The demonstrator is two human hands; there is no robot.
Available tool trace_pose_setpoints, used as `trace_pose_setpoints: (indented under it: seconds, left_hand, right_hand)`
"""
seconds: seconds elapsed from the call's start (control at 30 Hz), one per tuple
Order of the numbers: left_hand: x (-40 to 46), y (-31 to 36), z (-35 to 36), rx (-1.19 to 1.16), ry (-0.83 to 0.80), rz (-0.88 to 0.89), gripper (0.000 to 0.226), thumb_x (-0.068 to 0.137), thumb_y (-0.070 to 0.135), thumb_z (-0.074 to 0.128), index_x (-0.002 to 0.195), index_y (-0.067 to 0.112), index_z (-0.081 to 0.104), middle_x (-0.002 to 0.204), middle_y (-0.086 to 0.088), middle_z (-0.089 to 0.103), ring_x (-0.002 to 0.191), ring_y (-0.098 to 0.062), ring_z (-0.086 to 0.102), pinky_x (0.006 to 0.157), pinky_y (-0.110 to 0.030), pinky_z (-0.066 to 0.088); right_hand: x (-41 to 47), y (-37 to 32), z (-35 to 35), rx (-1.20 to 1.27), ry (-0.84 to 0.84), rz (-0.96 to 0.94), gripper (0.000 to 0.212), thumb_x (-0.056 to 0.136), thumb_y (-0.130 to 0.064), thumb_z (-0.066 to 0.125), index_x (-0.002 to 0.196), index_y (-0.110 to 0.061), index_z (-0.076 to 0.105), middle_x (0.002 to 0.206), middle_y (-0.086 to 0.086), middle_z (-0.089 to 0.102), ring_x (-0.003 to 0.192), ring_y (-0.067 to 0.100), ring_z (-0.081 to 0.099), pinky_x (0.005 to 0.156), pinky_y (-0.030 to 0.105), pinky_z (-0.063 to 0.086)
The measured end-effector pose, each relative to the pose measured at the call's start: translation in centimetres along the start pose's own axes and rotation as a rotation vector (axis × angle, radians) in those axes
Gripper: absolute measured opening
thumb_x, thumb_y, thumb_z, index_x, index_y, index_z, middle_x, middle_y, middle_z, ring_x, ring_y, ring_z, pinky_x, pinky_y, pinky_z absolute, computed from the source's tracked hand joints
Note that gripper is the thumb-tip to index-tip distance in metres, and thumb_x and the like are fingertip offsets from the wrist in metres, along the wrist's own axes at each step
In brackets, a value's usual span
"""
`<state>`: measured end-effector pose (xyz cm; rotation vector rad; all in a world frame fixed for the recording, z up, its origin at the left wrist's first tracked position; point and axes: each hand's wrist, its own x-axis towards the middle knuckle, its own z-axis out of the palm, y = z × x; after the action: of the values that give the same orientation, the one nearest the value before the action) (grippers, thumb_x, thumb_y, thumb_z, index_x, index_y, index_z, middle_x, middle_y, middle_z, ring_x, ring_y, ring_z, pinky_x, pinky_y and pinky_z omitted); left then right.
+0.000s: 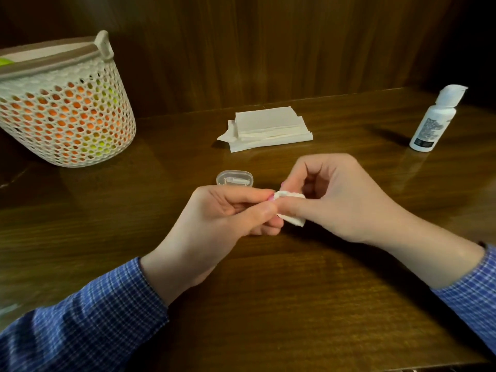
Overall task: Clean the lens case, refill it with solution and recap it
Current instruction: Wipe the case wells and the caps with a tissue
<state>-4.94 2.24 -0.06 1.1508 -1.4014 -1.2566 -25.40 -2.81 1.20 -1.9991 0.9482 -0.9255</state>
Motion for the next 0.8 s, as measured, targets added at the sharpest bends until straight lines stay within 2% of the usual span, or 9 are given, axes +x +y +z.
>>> trace_pose_setpoints:
  seconds: [0.1, 0.13, 0.2, 0.27, 0.4, 0.5, 0.63, 0.73, 0.8]
  left_hand:
    - [0.2, 0.5, -0.9, -0.228, -0.247, -0.216, 0.028, 0.087, 0.022, 0.071, 0.109, 0.006, 0.079, 0.096, -0.009, 0.077, 0.084, -0.016, 0.074, 0.075, -0.025, 0.060]
    - [0.2, 0.8, -1.1, -0.277, -0.307, -0.271, 0.027, 0.089, 0.020, 0.069, 0.109, 0.005, 0.079, 0.096, -0.009, 0.076, 0.083, -0.014, 0.072, 0.074, -0.024, 0.060]
    - [0.2, 1.0, -1.4, -0.313, -0.335, -0.291, 0.025, 0.090, 0.018, 0.069, 0.109, 0.005, 0.079, 0.096, -0.010, 0.075, 0.084, -0.014, 0.072, 0.075, -0.024, 0.060]
    - [0.1, 1.2, -1.1, -0.200, -0.232, -0.141, 0.024, 0.088, 0.017, 0.071, 0.109, 0.009, 0.080, 0.096, -0.010, 0.078, 0.087, -0.018, 0.075, 0.077, -0.026, 0.061]
    - [-0.7, 0.7, -0.4, 0.686, 0.113, 0.680, 0.026, 0.086, 0.016, 0.077, 0.112, 0.010, 0.077, 0.106, 0.000, 0.077, 0.097, -0.010, 0.073, 0.081, -0.019, 0.060]
    - [-0.7, 0.7, -0.1, 0.794, 0.121, 0.924, 0.024, 0.086, 0.011, 0.079, 0.109, 0.007, 0.075, 0.105, 0.001, 0.073, 0.096, -0.006, 0.069, 0.084, -0.016, 0.057]
    - [-0.7, 0.5, 0.1, 0.654, 0.153, 0.744, 0.025, 0.086, 0.017, 0.077, 0.111, 0.012, 0.075, 0.105, 0.004, 0.075, 0.095, -0.008, 0.073, 0.080, -0.017, 0.059]
    - [-0.5, 0.6, 0.1, 0.211, 0.012, 0.296, 0.029, 0.085, 0.024, 0.074, 0.111, 0.012, 0.078, 0.098, -0.002, 0.080, 0.088, -0.014, 0.078, 0.074, -0.023, 0.063]
    - [-0.1, 0.7, -0.3, -0.095, -0.124, -0.029, 0.027, 0.084, 0.026, 0.071, 0.106, 0.013, 0.082, 0.091, -0.005, 0.079, 0.082, -0.014, 0.075, 0.072, -0.023, 0.061]
  right_hand:
    - [-0.3, 0.2, -0.4, -0.191, -0.020, -0.458, 0.010, 0.084, -0.020, 0.081, 0.086, -0.011, 0.078, 0.081, -0.002, 0.071, 0.076, 0.018, 0.068, 0.067, 0.036, 0.059]
    - [-0.4, 0.3, -0.3, -0.202, -0.028, -0.530, 0.008, 0.085, -0.016, 0.081, 0.087, -0.008, 0.078, 0.082, 0.001, 0.071, 0.077, 0.018, 0.068, 0.068, 0.038, 0.059]
    - [-0.4, 0.2, -0.1, -0.149, 0.001, -0.489, 0.010, 0.084, -0.018, 0.083, 0.087, -0.009, 0.078, 0.081, -0.001, 0.072, 0.076, 0.016, 0.068, 0.066, 0.026, 0.057]
    - [-0.3, -0.1, 0.2, 0.056, 0.030, -0.198, 0.015, 0.077, -0.027, 0.085, 0.081, -0.016, 0.077, 0.076, -0.006, 0.072, 0.070, 0.007, 0.068, 0.060, 0.013, 0.051]
    - [0.6, -0.1, 0.7, 0.998, -0.345, 0.633, 0.013, 0.073, -0.012, 0.086, 0.082, -0.009, 0.077, 0.074, 0.005, 0.070, 0.059, 0.007, 0.065, 0.051, 0.016, 0.054]
    - [0.5, 0.1, 0.5, 1.244, -0.573, 0.785, 0.029, 0.070, -0.005, 0.089, 0.096, -0.005, 0.077, 0.083, 0.009, 0.067, 0.061, 0.010, 0.068, 0.054, 0.016, 0.057]
    - [0.6, -0.2, 0.2, 1.076, -0.457, 0.658, 0.021, 0.071, -0.011, 0.088, 0.088, -0.007, 0.076, 0.081, 0.009, 0.070, 0.062, 0.010, 0.067, 0.054, 0.017, 0.056]
    - [0.3, -0.5, -0.1, 0.449, -0.167, 0.235, 0.021, 0.068, -0.031, 0.088, 0.075, -0.015, 0.076, 0.079, 0.007, 0.074, 0.070, 0.022, 0.069, 0.061, 0.027, 0.060]
    - [0.0, -0.6, -0.2, 0.099, -0.071, -0.053, 0.024, 0.072, -0.037, 0.085, 0.079, -0.016, 0.077, 0.079, 0.005, 0.074, 0.073, 0.031, 0.067, 0.065, 0.044, 0.062]
